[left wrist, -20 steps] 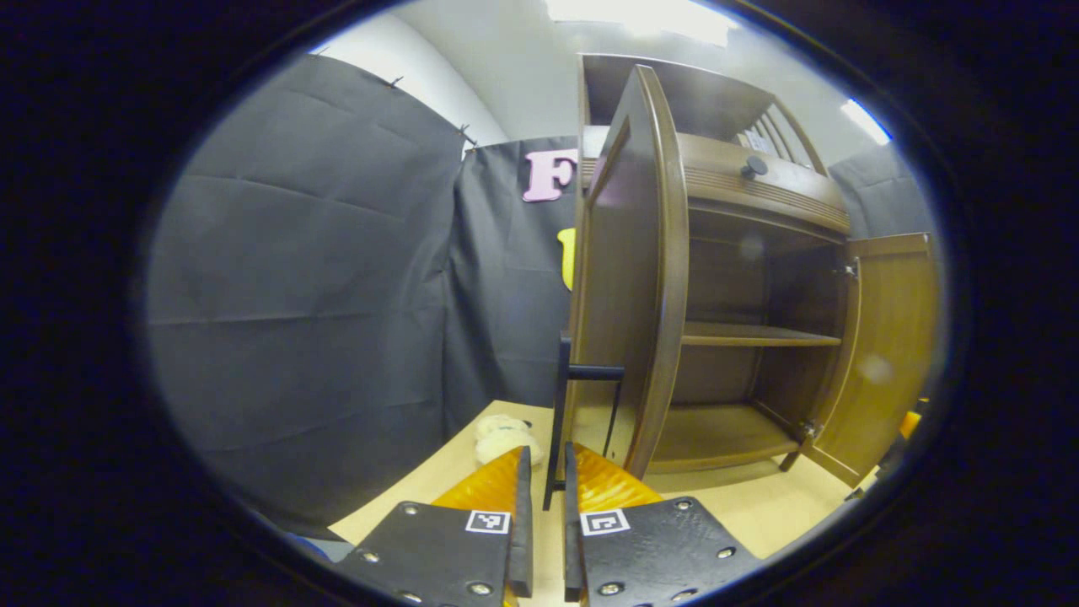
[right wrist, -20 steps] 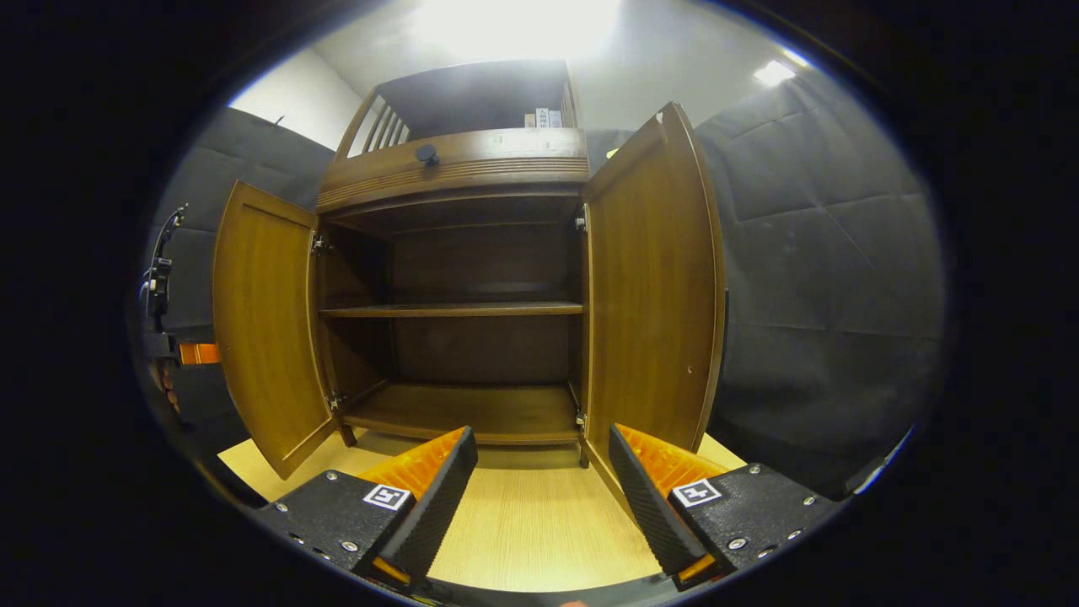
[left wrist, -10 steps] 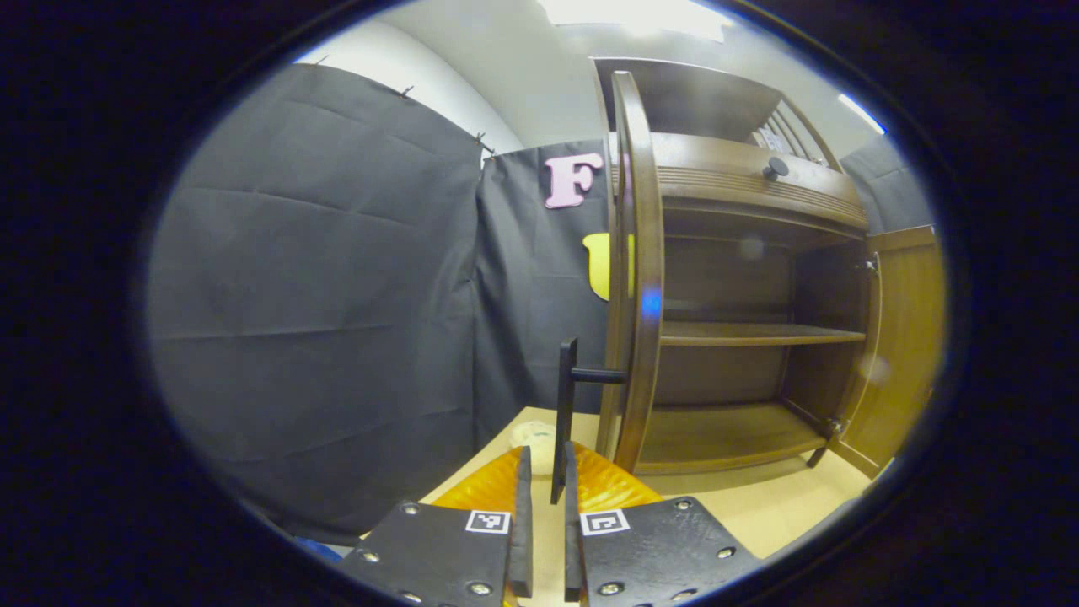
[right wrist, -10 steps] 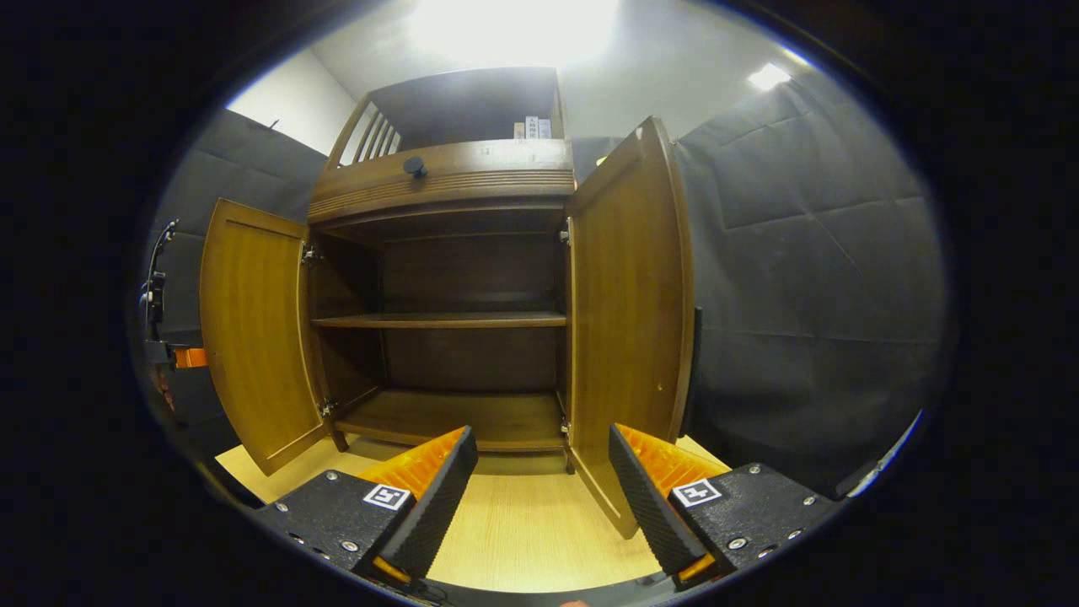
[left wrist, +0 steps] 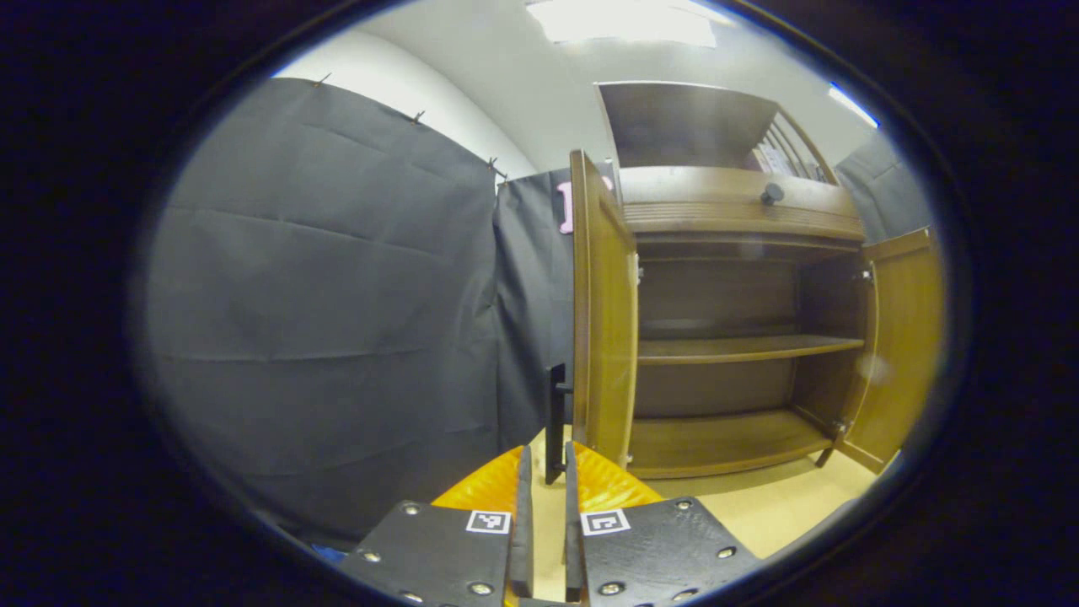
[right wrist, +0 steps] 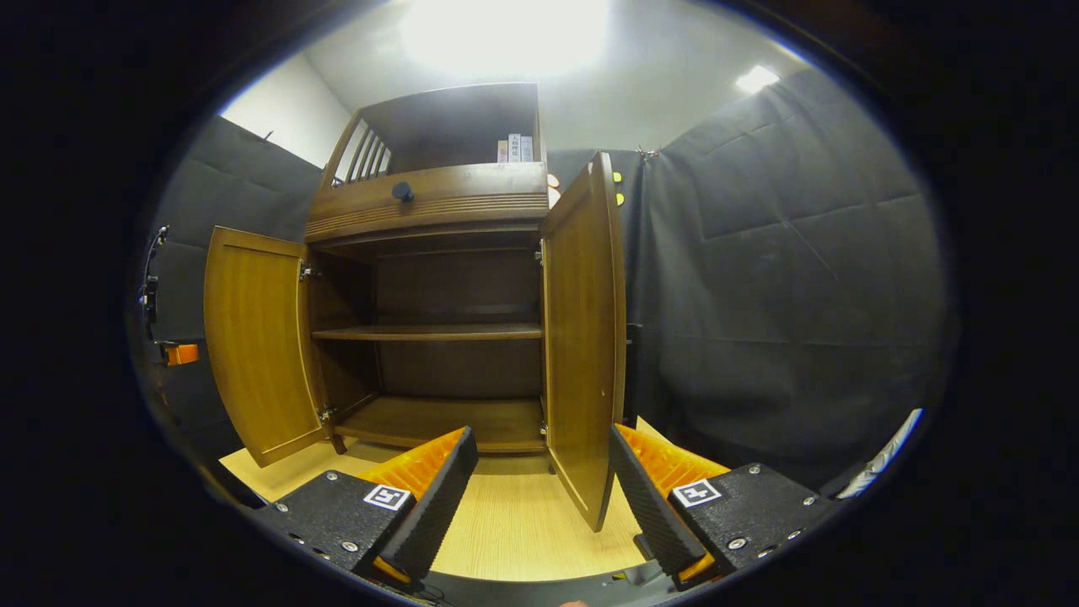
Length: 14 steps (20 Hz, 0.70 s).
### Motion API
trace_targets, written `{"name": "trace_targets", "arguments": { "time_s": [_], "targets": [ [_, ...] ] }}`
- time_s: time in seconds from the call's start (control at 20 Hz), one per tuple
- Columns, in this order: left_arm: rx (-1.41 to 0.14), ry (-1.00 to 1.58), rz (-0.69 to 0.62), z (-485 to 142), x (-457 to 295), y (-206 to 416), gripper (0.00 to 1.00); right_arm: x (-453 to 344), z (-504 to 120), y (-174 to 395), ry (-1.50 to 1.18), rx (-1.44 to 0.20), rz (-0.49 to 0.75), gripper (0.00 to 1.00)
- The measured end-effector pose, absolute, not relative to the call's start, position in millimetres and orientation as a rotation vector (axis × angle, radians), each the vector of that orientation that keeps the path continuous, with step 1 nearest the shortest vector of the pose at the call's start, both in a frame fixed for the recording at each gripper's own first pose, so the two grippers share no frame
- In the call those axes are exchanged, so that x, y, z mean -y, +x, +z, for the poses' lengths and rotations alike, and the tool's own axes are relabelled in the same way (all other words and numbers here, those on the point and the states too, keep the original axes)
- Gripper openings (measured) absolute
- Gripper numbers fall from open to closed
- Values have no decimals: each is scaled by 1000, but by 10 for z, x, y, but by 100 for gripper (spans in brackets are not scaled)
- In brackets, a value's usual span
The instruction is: Open the right door of the double-door shoe cabinet with the right hand, and open the left door with the left hand.
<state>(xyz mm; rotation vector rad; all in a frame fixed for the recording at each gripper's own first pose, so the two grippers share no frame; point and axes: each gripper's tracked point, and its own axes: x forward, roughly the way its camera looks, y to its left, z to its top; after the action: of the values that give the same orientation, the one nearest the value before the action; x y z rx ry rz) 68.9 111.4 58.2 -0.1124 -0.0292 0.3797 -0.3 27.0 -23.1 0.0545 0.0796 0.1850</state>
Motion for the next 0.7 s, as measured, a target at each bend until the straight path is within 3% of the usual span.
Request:
{"name": "trace_targets", "arguments": {
  "time_s": [0.05,0.4,0.45,0.7],
  "targets": [
    [36,-113,374,593,-1039,607,16,-261,-211,-51,53,-77,181,97],
    [39,-88,312,676,-638,-10,15,-86,-63,-438,58,-54,165,97],
    [34,-86,303,682,-623,-109,20,-73,-57,-497,57,-53,164,97],
    [31,-88,245,675,-461,-446,20,17,11,-726,65,-35,152,97]
  ]
}}
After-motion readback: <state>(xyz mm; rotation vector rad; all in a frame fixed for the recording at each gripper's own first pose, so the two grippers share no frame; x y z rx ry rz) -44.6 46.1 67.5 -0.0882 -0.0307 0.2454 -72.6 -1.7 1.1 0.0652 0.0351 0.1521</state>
